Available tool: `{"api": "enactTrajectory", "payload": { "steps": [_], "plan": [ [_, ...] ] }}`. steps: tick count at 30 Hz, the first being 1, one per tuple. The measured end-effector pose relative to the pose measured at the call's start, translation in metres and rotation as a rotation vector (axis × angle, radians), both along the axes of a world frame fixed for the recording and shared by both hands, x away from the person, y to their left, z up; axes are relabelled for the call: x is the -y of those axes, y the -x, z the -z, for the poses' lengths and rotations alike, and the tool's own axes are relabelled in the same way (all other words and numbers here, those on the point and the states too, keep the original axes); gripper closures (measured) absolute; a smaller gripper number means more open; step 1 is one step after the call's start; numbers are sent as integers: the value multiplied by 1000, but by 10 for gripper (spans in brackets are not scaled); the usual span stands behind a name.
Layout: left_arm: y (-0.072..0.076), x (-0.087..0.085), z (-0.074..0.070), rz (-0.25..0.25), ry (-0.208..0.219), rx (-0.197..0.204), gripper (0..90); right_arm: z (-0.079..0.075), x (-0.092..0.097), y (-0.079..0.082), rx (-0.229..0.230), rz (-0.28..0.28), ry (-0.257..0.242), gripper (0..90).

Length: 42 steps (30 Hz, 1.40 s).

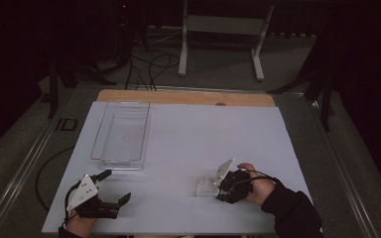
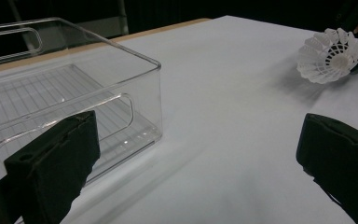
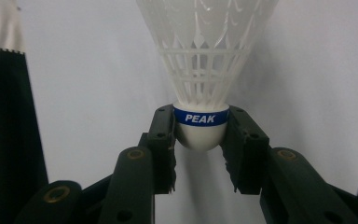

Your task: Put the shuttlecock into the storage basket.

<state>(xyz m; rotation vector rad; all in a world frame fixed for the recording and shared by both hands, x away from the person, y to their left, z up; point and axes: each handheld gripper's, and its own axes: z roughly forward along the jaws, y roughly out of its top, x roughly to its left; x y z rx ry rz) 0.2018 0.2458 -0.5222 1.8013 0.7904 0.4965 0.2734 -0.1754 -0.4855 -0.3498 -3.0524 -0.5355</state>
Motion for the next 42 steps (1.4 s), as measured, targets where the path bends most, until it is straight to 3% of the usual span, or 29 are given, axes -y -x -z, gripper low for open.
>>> {"api": "enactTrajectory", "payload": {
  "steps": [12,24,35,42],
  "plan": [
    [0,0,0,3,-12,-4,1,-5,-2,1,20,-57,-52,658],
    [0,1,1,7,-11,-7,1,-17,-5,-2,49,-58,-74,657],
    [0,1,0,6,-15,-3,1,-26,-7,0,81,-81,-141,657],
    [1,0,-2,2,-11,-3,1,-25,-7,0,85,-71,-143,657]
  ]
}}
